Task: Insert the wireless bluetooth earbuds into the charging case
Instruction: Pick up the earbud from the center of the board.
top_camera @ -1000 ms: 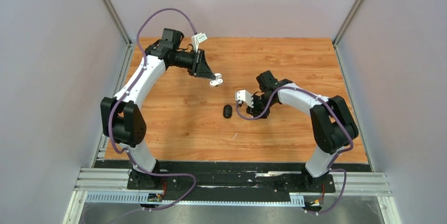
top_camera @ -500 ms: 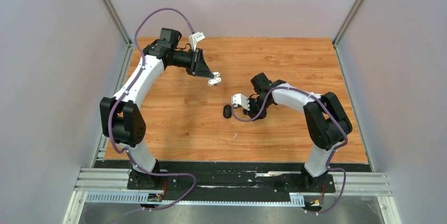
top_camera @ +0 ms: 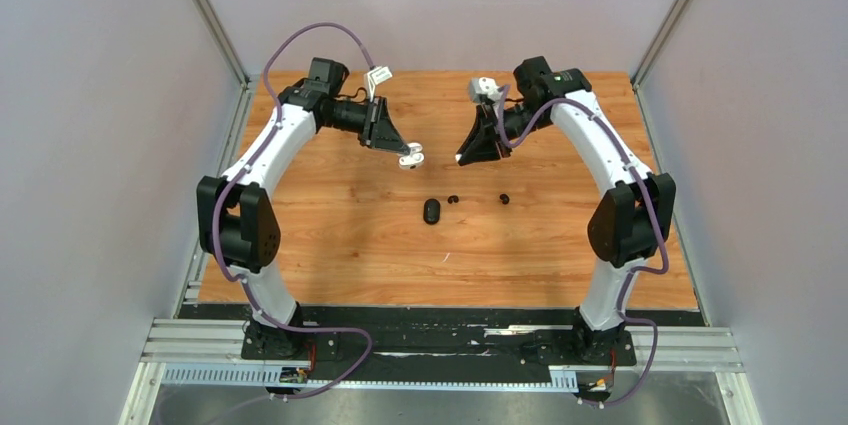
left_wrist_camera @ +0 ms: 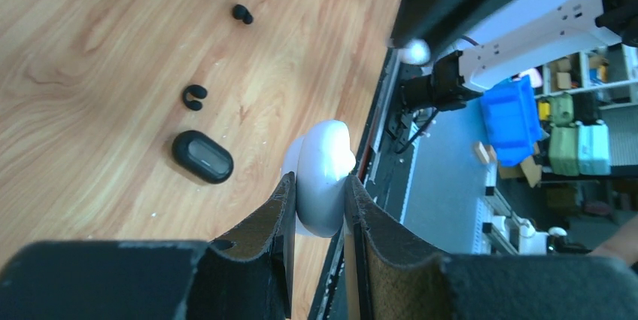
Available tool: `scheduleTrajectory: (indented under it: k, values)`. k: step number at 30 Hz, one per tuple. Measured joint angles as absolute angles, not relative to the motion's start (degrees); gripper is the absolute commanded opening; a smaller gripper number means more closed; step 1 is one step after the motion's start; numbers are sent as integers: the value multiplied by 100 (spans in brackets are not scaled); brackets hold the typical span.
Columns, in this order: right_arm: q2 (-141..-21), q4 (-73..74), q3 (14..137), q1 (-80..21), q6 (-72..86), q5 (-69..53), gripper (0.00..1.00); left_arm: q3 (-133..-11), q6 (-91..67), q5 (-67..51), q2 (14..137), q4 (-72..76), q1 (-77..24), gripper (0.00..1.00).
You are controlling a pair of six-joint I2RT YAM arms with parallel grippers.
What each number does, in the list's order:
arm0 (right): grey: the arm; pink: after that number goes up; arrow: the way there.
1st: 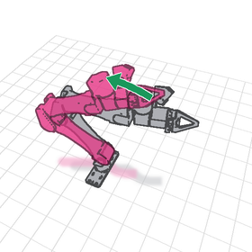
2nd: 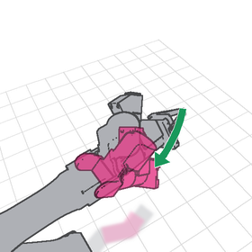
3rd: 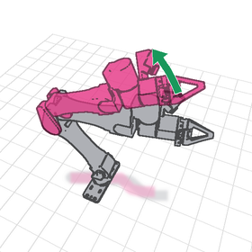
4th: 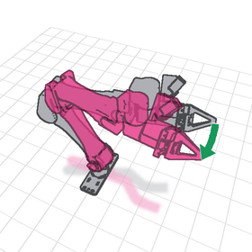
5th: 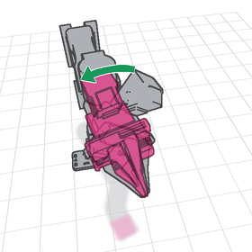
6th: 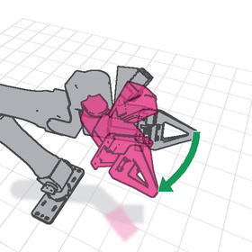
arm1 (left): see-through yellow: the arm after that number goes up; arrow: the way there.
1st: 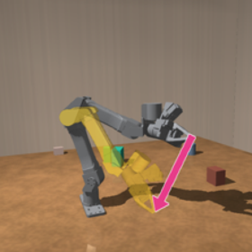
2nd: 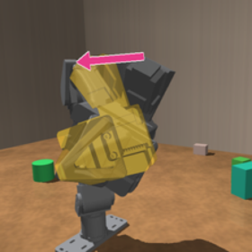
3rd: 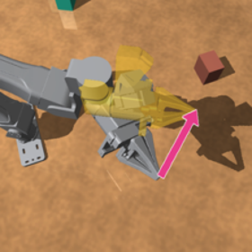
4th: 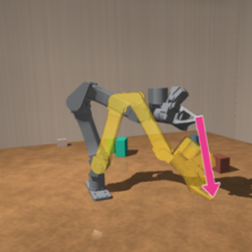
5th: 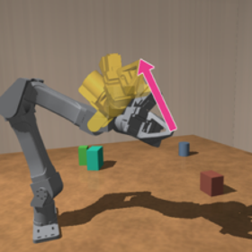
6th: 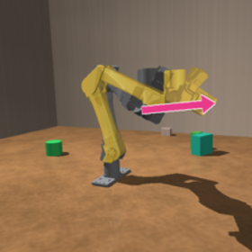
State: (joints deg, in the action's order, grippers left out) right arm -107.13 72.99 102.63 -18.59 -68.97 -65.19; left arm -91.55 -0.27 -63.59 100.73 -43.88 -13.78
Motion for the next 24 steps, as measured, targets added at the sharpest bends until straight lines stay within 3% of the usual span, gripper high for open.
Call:
scheduleTrajectory:
  k: [9, 24]
  values:
    - [-10774, 8523, 10895, -2082, -7830, -8344, 2, -9155, -97, -6921, 10320, -4327, -1525, 0]
    - [-10774, 8715, 11006, -2958, -9358, -8696, 0, -8438, -1529, -7220, 9607, -3267, -1831, 0]
